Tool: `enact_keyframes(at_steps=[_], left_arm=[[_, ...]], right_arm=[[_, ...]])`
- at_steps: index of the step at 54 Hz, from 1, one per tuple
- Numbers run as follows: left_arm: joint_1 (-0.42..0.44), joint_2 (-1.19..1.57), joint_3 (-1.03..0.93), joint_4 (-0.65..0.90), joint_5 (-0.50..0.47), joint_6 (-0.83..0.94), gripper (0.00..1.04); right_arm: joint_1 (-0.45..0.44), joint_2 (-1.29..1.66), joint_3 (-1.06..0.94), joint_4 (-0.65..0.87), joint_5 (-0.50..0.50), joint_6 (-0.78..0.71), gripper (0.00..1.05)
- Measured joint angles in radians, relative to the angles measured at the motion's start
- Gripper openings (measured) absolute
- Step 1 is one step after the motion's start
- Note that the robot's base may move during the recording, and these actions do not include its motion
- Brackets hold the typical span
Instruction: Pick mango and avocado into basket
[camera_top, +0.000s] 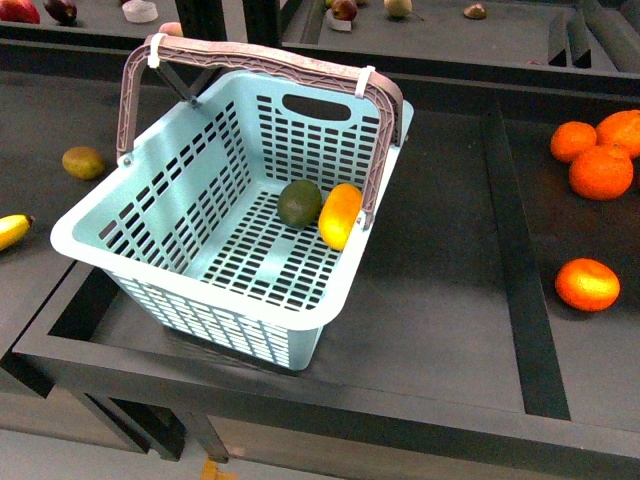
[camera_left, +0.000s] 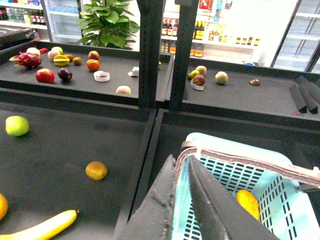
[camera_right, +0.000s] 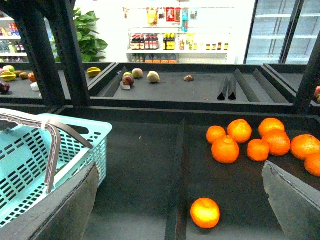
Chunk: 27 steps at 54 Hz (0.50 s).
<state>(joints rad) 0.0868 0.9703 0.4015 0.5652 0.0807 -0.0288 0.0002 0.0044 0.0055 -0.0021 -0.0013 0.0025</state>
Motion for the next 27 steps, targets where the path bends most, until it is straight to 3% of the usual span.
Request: enact_keyframes(at_steps=[2, 11, 27], left_arm=[[-0.003, -0.02, -0.03, 0.008, -0.007, 0.002, 0.03], [-0.083, -0.127, -0.158, 0.025, -0.071, 0.013, 0.03], [-0.087, -0.317, -0.296, -0.023, -0.08, 0.018, 0.03]], right_arm=[[0.0, 0.0, 0.0, 0.0, 0.0, 0.0, 0.97], [0.0, 0.0, 0.0, 0.0, 0.0, 0.0, 0.97], [0.0, 0.0, 0.0, 0.0, 0.0, 0.0, 0.97]])
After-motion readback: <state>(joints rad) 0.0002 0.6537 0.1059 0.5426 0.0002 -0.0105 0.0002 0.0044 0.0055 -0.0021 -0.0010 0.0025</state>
